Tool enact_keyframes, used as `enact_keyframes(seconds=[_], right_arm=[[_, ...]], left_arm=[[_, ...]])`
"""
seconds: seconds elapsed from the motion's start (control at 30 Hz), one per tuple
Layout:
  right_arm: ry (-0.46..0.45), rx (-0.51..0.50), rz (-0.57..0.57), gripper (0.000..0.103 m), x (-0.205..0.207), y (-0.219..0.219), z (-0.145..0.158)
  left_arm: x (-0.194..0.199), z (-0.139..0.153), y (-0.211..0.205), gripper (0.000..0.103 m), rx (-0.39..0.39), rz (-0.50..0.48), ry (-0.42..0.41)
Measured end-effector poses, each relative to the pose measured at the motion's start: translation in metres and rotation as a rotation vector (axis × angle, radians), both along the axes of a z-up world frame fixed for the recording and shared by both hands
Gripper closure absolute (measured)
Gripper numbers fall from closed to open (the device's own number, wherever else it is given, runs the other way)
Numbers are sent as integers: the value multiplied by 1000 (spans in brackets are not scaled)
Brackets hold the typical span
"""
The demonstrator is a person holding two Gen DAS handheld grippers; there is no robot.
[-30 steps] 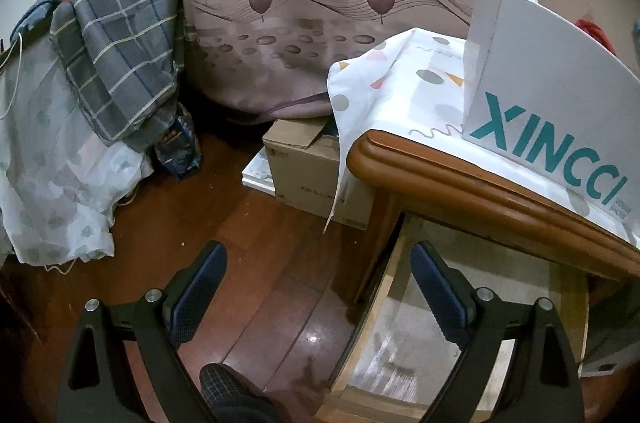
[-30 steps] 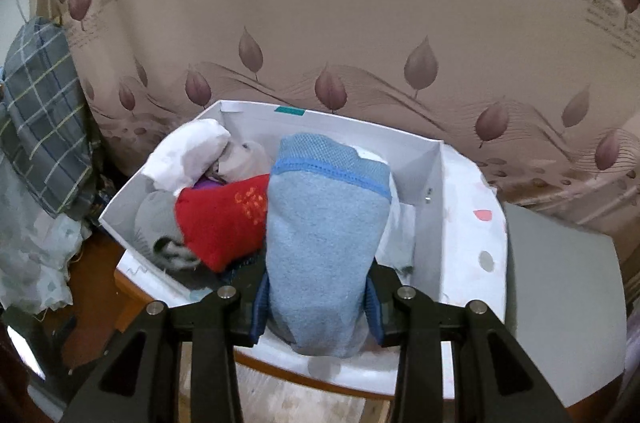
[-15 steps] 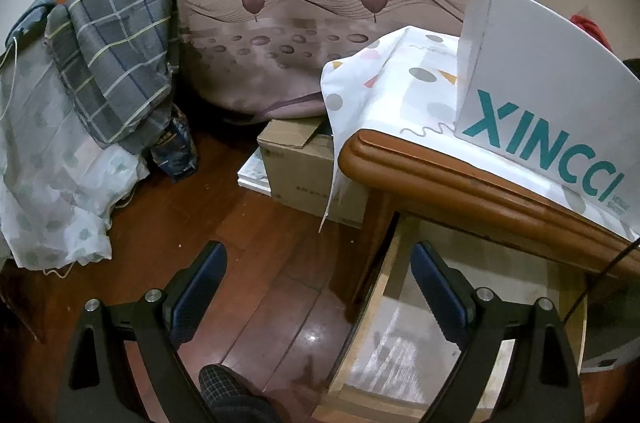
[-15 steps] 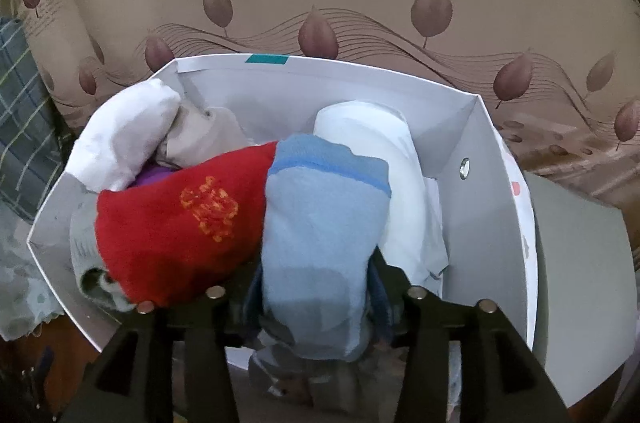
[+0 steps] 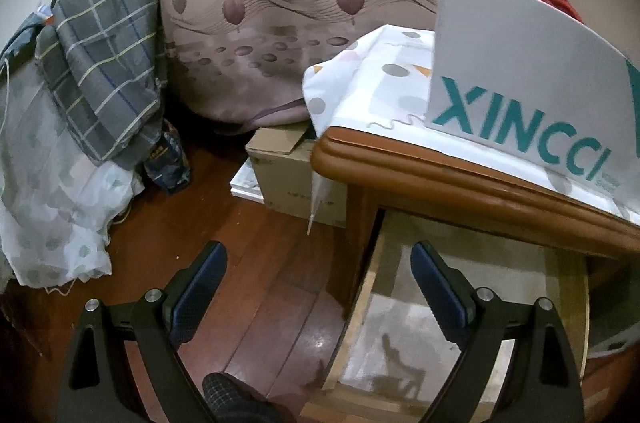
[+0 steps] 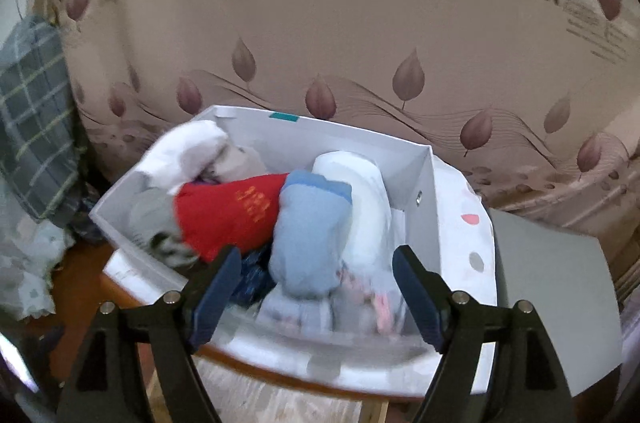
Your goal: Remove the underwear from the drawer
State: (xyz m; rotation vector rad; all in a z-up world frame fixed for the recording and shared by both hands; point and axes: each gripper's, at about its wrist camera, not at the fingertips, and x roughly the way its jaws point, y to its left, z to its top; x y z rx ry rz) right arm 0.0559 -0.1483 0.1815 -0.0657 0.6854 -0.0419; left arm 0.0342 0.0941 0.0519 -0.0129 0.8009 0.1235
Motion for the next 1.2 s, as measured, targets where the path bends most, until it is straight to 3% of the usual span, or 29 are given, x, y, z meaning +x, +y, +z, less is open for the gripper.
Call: enact_keyframes(seconds=[0.17, 0.5, 0.63, 1.2], right_arm=[[-27, 46, -13, 23, -60, -5, -11], [75, 53, -90, 23, -146, 0, -114], [101, 45, -100, 23, -164, 6, -136], [144, 5, -99, 23, -186, 14, -157]], left_arm=[[-11, 1, -13, 11, 22, -56, -6], [-44, -7, -24, 11, 2, -94, 33], [-70, -14, -29, 11, 7, -102, 50], [-93, -25, -41, 11, 23, -132, 77]])
